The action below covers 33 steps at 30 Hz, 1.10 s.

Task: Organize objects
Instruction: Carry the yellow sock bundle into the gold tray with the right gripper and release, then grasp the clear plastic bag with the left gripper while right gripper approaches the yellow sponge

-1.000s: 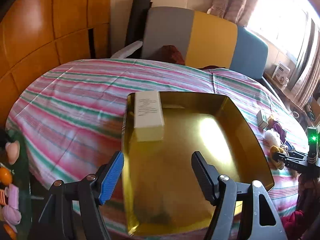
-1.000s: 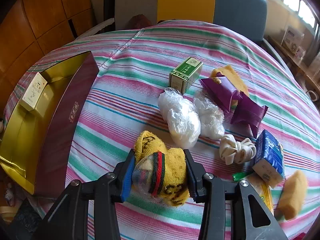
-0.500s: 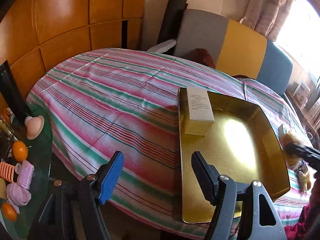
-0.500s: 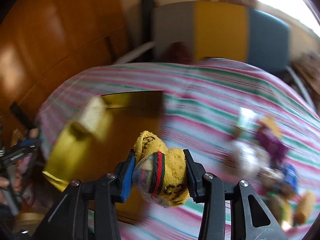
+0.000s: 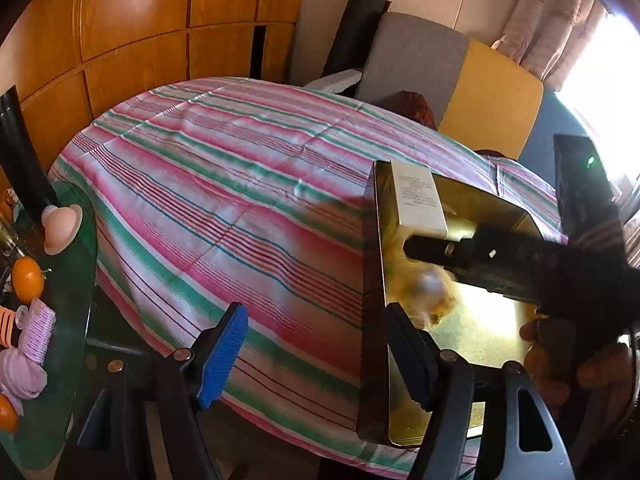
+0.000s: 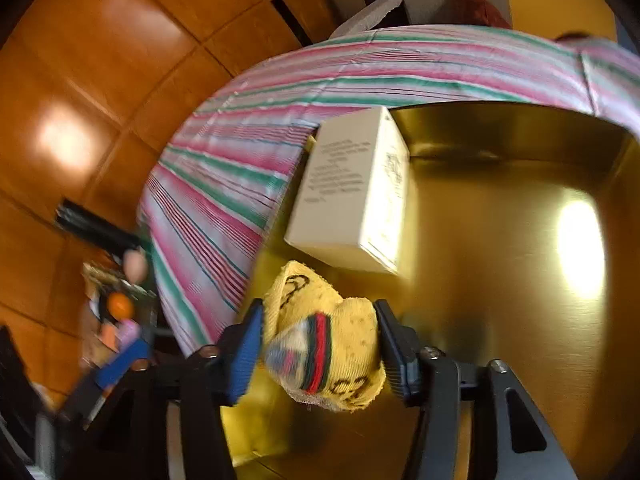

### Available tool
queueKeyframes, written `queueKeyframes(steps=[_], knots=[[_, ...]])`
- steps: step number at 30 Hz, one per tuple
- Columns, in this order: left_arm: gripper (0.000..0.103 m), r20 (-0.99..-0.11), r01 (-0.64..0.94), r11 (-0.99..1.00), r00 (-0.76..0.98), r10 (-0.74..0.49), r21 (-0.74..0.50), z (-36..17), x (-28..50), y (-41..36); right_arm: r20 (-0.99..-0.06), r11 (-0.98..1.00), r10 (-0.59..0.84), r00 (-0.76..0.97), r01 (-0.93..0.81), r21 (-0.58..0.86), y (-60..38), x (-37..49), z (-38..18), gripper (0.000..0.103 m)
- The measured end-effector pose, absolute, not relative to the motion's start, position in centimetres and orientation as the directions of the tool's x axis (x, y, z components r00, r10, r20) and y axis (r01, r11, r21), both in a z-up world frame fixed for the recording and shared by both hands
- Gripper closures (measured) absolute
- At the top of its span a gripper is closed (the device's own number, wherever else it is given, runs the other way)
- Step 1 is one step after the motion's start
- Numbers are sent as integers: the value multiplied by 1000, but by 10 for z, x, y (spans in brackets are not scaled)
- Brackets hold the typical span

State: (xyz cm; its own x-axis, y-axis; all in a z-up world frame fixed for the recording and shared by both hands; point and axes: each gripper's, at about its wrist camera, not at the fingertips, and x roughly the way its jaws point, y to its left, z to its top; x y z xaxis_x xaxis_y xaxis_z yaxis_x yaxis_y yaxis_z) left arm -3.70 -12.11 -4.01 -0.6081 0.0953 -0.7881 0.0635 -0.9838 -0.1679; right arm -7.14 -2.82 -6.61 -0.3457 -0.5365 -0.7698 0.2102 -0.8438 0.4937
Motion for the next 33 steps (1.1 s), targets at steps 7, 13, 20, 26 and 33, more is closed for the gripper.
queueKeyframes(steps=[7,13,20,26,33], knots=[[32,-769,42,-987,-632,92,-153,-33,-33,-114,-752,-852,-523,-402,214,478,-17,-59,-53,25],[32,-751,6,-994,-655,81,-113,-24,-26,-99,-747,-901,-434,-504,264,345,4,-33,-28,9],[32,-737,-61,-996,-670,90,-66,-17,-17,-73,-714,-938,-344,-609,252,237,51,1,-5,1],[32,-741,-126,-991,-662,114,-39,-16,-11,-45,-701,-971,-238,-672,163,174,112,26,5,0],[32,-745,-227,-974,-646,164,-18,-13,-7,-7,-691,-993,-69,-720,-17,117,203,48,18,0]])
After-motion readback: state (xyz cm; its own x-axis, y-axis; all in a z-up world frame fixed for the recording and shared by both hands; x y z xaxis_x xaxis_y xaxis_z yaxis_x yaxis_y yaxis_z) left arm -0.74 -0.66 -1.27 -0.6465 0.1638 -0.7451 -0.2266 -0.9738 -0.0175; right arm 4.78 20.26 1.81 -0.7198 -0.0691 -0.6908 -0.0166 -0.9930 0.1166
